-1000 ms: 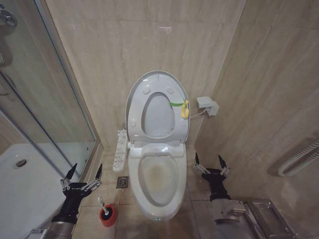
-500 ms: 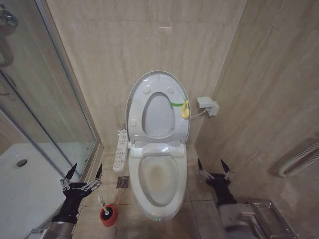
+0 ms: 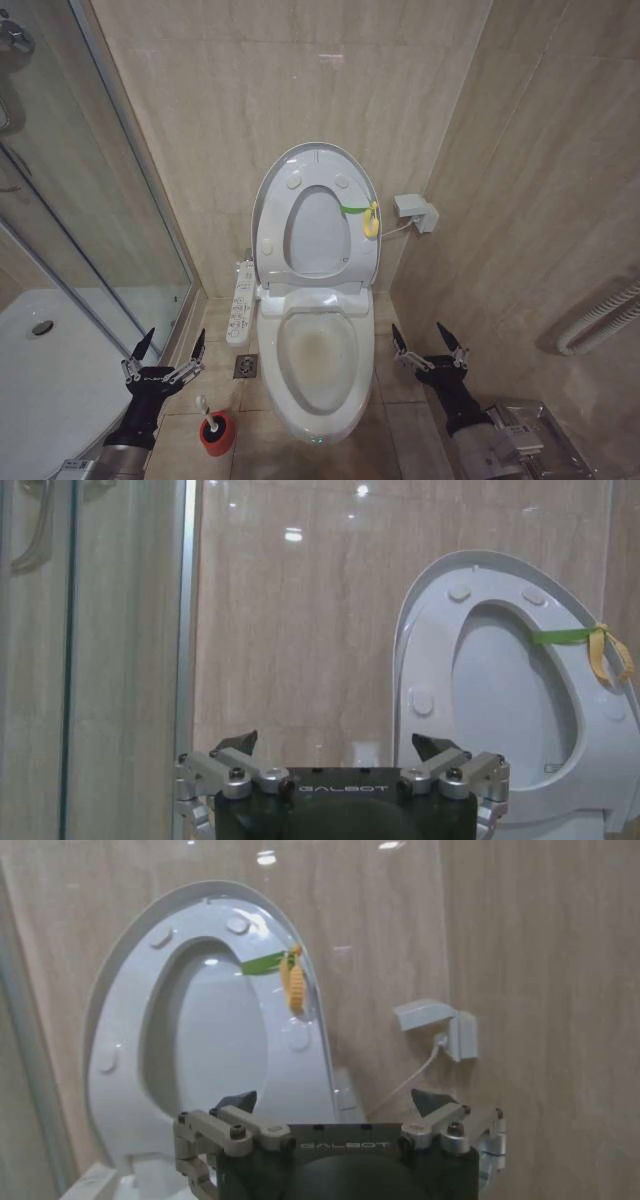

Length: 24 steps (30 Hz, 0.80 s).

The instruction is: Open the toilet lid, clean the toilet bowl with a toilet brush, close the toilet lid, and flush.

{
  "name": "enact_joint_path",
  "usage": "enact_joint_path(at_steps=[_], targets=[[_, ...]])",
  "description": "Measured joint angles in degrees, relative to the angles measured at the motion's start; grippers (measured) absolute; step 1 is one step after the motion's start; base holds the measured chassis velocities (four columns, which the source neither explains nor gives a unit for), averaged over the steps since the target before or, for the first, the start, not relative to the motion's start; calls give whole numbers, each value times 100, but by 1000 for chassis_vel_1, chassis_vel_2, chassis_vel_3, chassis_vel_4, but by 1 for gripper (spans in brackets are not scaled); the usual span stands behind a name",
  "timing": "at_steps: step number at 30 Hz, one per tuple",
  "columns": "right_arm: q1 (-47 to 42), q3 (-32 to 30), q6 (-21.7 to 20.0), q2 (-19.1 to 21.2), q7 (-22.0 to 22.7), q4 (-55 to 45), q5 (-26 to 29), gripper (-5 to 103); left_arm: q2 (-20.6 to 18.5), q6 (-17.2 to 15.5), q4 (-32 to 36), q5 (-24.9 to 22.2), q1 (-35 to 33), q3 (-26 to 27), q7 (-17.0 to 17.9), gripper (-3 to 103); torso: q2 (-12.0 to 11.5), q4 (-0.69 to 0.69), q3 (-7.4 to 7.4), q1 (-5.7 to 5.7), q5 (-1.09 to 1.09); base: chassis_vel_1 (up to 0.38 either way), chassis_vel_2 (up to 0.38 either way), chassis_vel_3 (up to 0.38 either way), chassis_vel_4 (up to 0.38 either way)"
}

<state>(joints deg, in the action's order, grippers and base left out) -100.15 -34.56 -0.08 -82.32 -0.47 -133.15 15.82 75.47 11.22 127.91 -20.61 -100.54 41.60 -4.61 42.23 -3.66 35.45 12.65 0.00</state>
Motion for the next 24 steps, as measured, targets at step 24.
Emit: enact_joint_path(at_steps=[24], targets=[[633, -70, 458, -210, -162, 653, -189, 100, 0, 0, 0, 0, 0, 0, 0, 100, -1, -1, 0, -2, 0, -7, 3, 6, -8]])
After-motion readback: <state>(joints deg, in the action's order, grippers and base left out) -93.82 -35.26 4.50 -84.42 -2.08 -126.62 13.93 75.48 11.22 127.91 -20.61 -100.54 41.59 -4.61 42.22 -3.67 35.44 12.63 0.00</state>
